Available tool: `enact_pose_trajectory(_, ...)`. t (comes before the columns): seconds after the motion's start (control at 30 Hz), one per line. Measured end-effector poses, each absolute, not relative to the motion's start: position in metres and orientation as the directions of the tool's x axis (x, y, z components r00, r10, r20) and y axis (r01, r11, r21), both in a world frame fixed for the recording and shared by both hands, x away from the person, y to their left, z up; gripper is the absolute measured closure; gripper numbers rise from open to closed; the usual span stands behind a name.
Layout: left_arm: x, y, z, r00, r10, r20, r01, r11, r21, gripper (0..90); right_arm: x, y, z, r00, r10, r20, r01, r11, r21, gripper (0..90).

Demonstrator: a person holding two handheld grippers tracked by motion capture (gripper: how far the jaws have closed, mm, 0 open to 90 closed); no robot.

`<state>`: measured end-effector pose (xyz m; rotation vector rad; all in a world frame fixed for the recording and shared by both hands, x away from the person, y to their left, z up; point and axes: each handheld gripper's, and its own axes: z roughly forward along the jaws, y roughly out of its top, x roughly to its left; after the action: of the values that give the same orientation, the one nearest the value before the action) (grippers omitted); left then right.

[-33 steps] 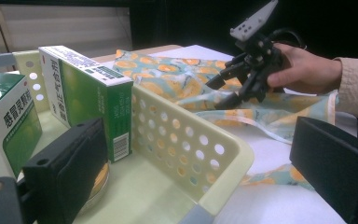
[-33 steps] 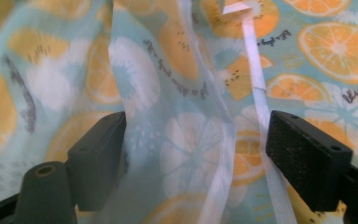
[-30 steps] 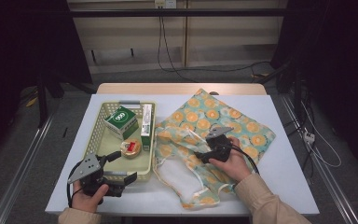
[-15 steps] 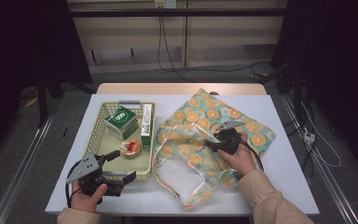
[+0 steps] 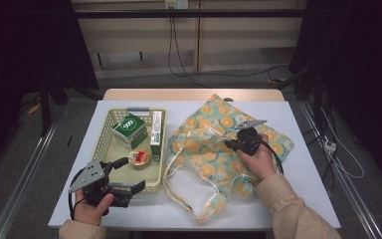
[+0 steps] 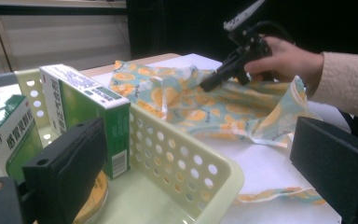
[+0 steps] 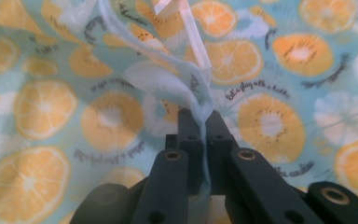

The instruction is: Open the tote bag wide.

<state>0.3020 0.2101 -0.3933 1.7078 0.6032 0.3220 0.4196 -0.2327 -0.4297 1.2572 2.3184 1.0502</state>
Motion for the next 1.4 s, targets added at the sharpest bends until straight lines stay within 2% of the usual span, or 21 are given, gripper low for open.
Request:
enact_pose_trajectory(0.27,0.307,0.207,-0.383,0.832,0.544,-0.108,0.209,-0.127,0.97,3.8,0.423,-0.24,-0.386,-0.567,0.821,0.064,0.565,0.331,0.756,88.4)
enact_pose_trajectory(0.5,0.319,0.207,-0.369,0.834,0.543,-0.102,0.204,-0.132,0.97,3.6,0.426,-0.239,-0.367,-0.569,0.821,0.047,0.551,0.338,0.763,88.1)
enact_pose_trajectory(0.9,0.351,0.209,-0.358,0.825,0.553,-0.112,0.234,-0.154,0.96,3.6,0.427,-0.244,-0.364,-0.566,0.82,0.083,0.565,0.313,0.763,86.8)
enact_pose_trajectory(1.4,0.387,0.213,-0.375,0.806,0.583,-0.101,0.272,-0.214,0.938,3.8,0.42,-0.255,-0.371,-0.593,0.793,0.136,0.576,0.3,0.761,86.3)
